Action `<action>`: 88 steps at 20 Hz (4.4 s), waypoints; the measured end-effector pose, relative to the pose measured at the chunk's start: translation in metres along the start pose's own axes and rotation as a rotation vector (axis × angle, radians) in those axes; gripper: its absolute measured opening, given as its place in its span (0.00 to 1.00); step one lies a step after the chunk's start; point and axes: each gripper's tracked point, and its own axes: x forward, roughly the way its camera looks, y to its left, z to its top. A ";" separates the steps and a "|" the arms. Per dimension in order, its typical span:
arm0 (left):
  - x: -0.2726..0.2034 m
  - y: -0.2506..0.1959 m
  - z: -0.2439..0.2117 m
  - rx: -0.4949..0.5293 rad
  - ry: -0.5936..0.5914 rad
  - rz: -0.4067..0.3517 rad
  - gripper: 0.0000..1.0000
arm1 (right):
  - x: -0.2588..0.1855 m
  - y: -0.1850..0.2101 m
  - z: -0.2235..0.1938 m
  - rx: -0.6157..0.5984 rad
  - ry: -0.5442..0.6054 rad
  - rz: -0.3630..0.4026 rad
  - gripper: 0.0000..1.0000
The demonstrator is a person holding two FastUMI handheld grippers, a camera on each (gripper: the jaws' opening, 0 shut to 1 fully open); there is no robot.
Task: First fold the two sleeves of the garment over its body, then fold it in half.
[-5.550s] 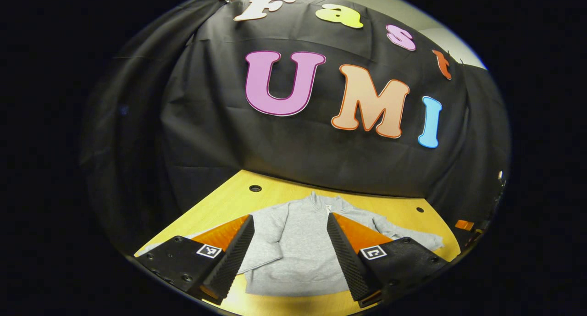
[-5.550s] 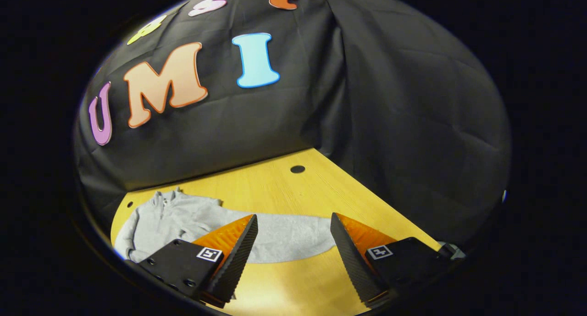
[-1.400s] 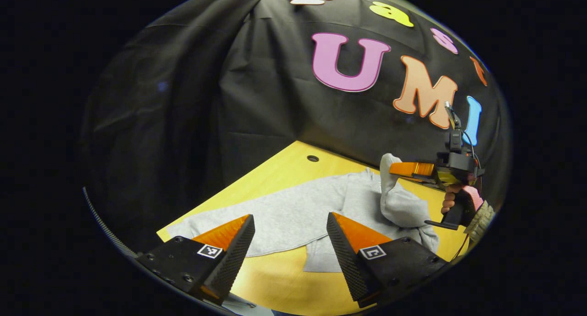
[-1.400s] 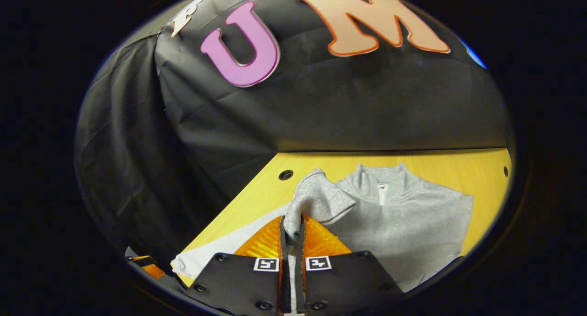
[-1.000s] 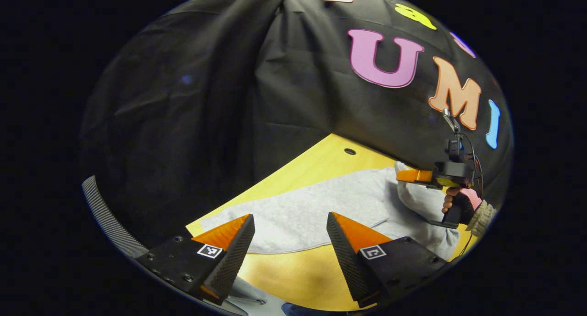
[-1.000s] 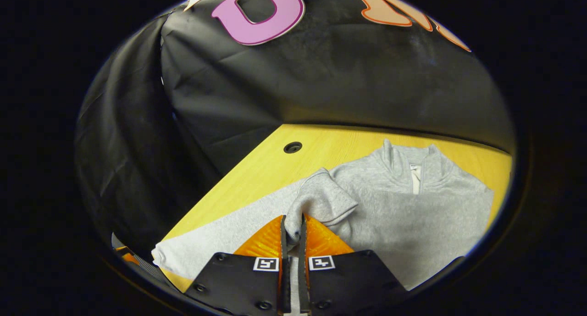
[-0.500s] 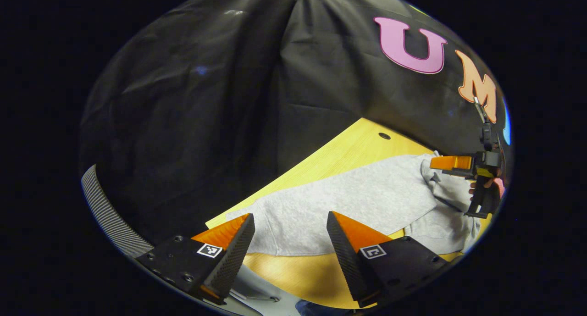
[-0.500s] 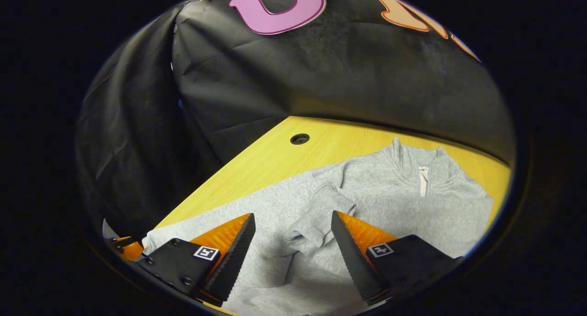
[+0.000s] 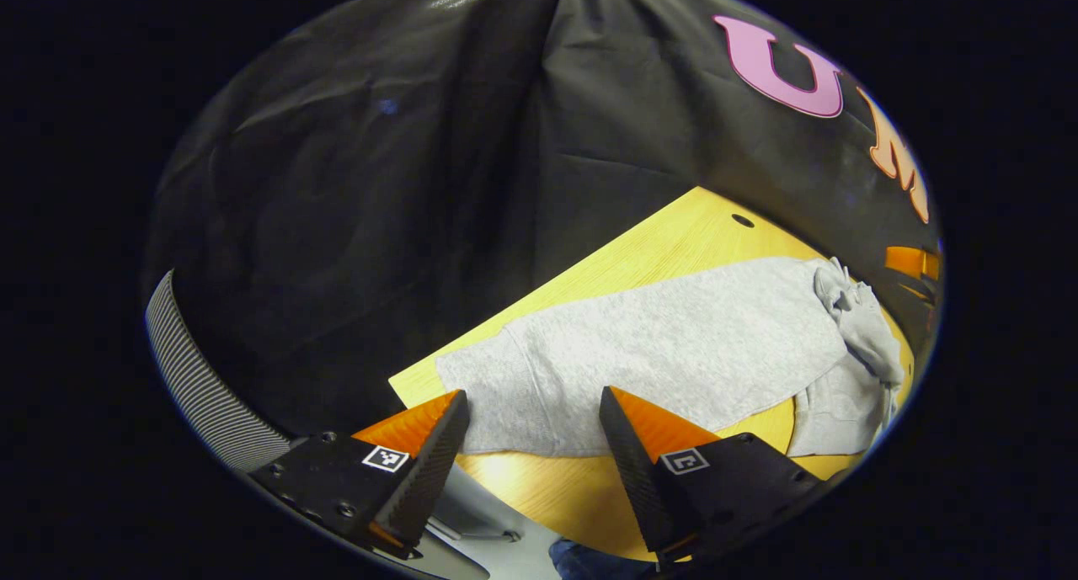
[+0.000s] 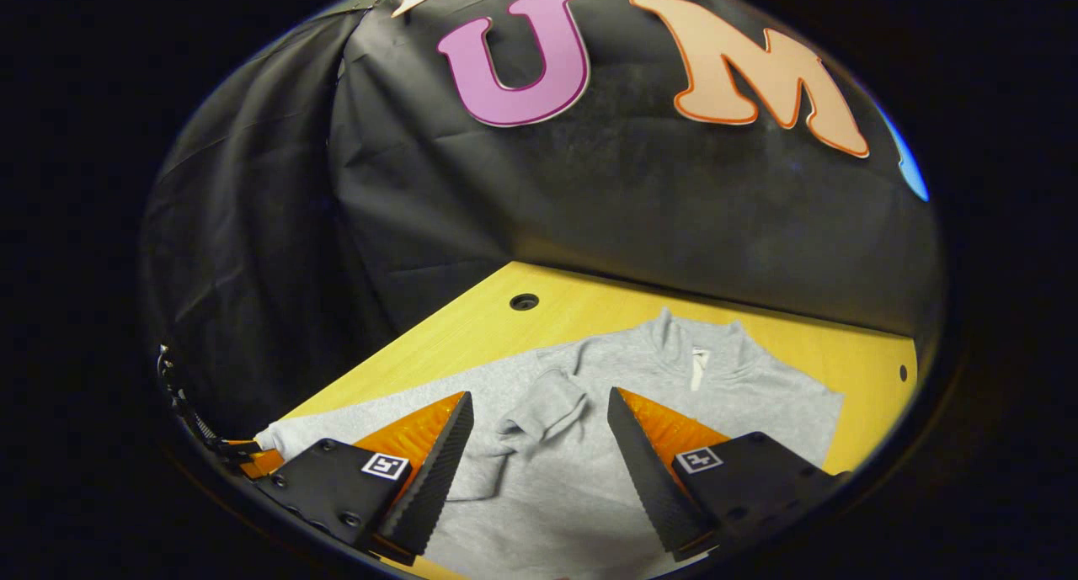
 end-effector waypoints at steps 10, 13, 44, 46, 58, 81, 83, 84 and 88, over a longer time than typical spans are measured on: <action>0.006 0.000 -0.013 0.072 0.016 0.021 0.87 | -0.077 -0.073 0.000 0.081 -0.043 -0.150 0.96; 0.008 -0.010 -0.016 0.096 0.018 -0.006 0.73 | -0.098 -0.099 -0.004 0.102 -0.047 -0.204 0.99; -0.094 -0.400 0.076 0.287 -0.103 -0.673 0.00 | -0.225 -0.256 -0.064 0.270 -0.043 -0.488 0.99; -0.110 -0.434 0.075 0.302 -0.114 -0.732 0.00 | -0.231 -0.265 -0.067 0.272 -0.051 -0.506 0.99; -0.175 -0.613 0.050 0.401 -0.156 -0.972 0.00 | -0.258 -0.303 -0.096 0.338 -0.029 -0.552 0.99; -0.109 -0.689 -0.009 0.432 -0.127 -0.944 0.96 | -0.263 -0.331 -0.121 0.353 0.015 -0.577 0.99; -0.111 -0.671 0.012 0.420 -0.162 -0.939 0.96 | -0.257 -0.324 -0.123 0.344 0.023 -0.566 0.99; -0.111 -0.659 0.021 0.419 -0.177 -0.933 0.95 | -0.254 -0.320 -0.124 0.337 0.027 -0.560 0.96; -0.094 -0.577 0.051 0.439 -0.218 -0.838 0.95 | -0.241 -0.296 -0.129 0.309 0.044 -0.517 0.96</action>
